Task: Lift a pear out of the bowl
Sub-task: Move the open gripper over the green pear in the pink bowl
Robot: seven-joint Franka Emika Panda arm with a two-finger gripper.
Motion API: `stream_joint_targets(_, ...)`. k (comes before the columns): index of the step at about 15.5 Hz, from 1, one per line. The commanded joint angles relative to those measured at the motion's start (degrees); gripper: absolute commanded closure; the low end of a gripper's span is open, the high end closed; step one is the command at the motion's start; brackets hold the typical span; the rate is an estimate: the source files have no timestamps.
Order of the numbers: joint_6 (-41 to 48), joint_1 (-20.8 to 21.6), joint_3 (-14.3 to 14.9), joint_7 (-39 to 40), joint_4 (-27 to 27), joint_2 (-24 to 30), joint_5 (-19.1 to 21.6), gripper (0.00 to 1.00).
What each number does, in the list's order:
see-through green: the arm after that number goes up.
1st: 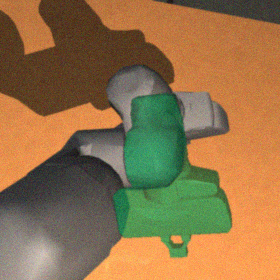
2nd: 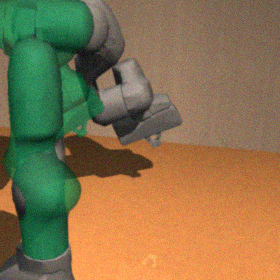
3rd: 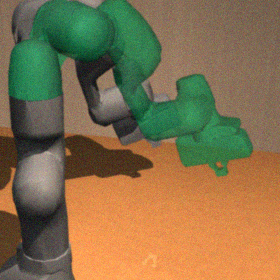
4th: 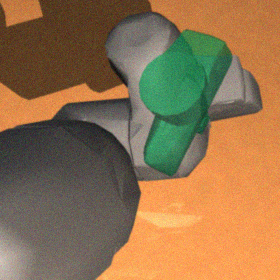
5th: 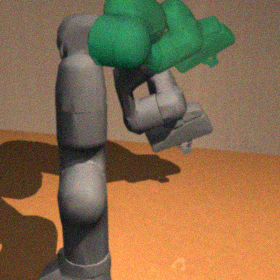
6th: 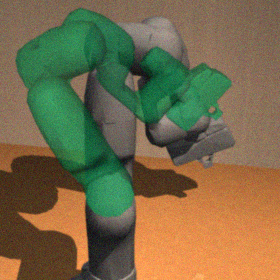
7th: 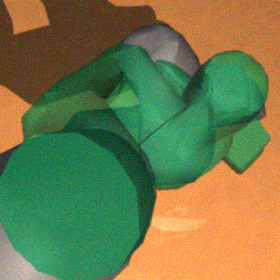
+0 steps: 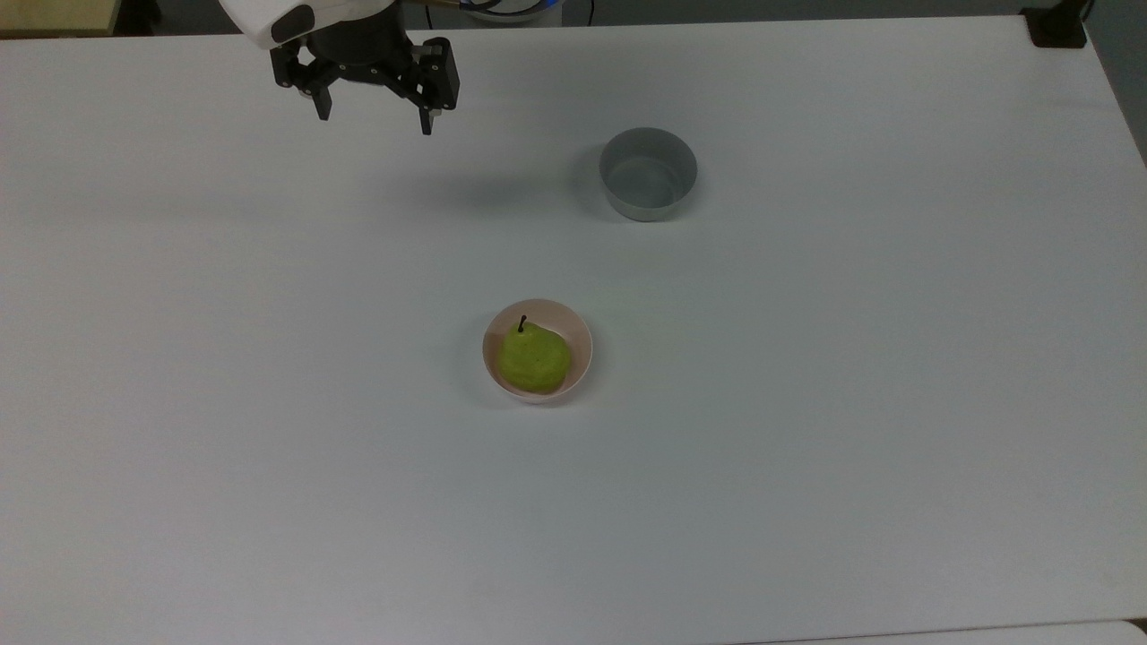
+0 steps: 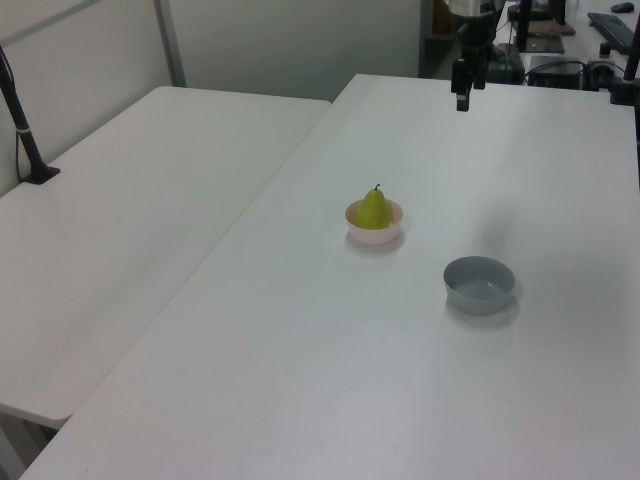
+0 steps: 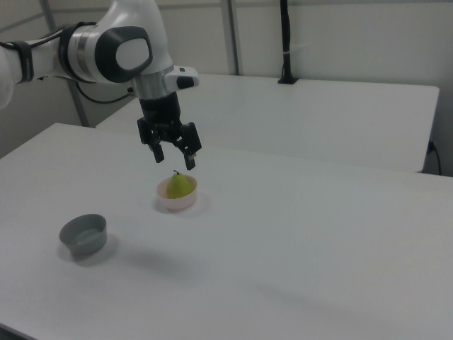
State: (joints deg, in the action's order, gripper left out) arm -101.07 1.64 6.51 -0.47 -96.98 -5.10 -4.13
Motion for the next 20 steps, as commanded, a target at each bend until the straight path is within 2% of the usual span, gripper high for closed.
stream_joint_targets(1,0.00,0.46,0.68,1.52,-1.29,1.58,-1.23,0.00)
stream_joint_targets(16,-1.76,2.58,0.78,1.44,0.74,-1.14,-1.23,0.00)
stream_joint_targets(20,-5.81,3.02,1.13,1.43,0.82,-2.90,-1.23,0.00)
